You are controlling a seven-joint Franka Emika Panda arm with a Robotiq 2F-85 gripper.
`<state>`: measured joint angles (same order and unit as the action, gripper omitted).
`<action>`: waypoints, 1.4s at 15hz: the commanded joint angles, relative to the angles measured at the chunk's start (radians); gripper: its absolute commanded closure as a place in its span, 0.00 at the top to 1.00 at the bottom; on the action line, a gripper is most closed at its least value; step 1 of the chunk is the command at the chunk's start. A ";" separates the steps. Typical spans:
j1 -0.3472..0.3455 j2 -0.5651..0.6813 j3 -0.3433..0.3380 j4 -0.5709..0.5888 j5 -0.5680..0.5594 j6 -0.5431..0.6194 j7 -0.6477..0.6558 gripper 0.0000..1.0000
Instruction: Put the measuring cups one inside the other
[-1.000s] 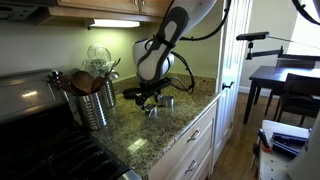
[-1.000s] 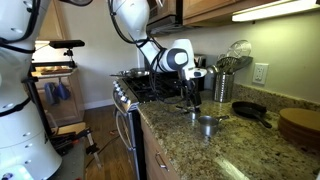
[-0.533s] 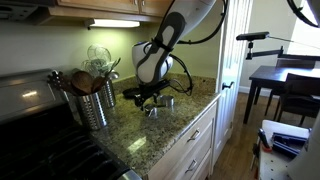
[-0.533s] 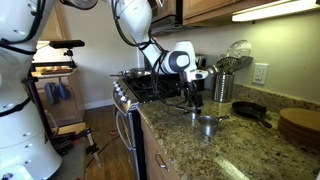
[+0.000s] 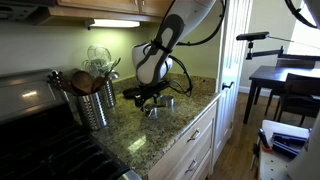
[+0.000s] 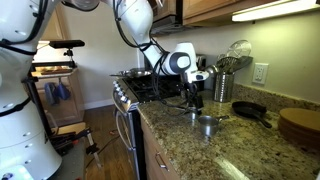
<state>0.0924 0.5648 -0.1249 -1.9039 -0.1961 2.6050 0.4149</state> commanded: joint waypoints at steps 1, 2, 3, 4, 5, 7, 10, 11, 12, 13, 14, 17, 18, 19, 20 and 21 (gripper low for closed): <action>0.027 0.007 -0.029 0.007 0.015 0.006 0.024 0.67; 0.028 0.006 -0.030 0.007 0.014 0.006 0.025 0.60; 0.028 0.006 -0.031 0.008 0.014 0.006 0.025 0.54; 0.028 0.006 -0.031 0.008 0.014 0.006 0.026 0.54; 0.029 0.006 -0.031 0.008 0.014 0.006 0.027 0.54; 0.030 0.005 -0.032 0.008 0.013 0.004 0.026 0.54; 0.035 -0.003 -0.040 0.005 0.006 -0.006 0.028 0.54; 0.038 -0.006 -0.044 0.004 0.003 -0.011 0.028 0.54; 0.042 -0.009 -0.049 0.004 0.000 -0.017 0.030 0.54; 0.044 -0.010 -0.053 0.003 -0.002 -0.020 0.030 0.54; 0.047 -0.013 -0.058 0.002 -0.004 -0.024 0.032 0.54; 0.054 -0.016 -0.070 0.001 -0.007 -0.034 0.034 0.54; 0.056 -0.017 -0.073 0.003 -0.008 -0.037 0.034 0.54; 0.056 -0.018 -0.074 0.003 -0.008 -0.040 0.032 0.54; 0.050 -0.020 -0.068 0.004 -0.004 -0.041 0.020 0.54; 0.045 -0.020 -0.063 0.006 0.001 -0.047 0.008 0.54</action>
<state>0.1235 0.5648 -0.1741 -1.9002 -0.1964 2.5972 0.4184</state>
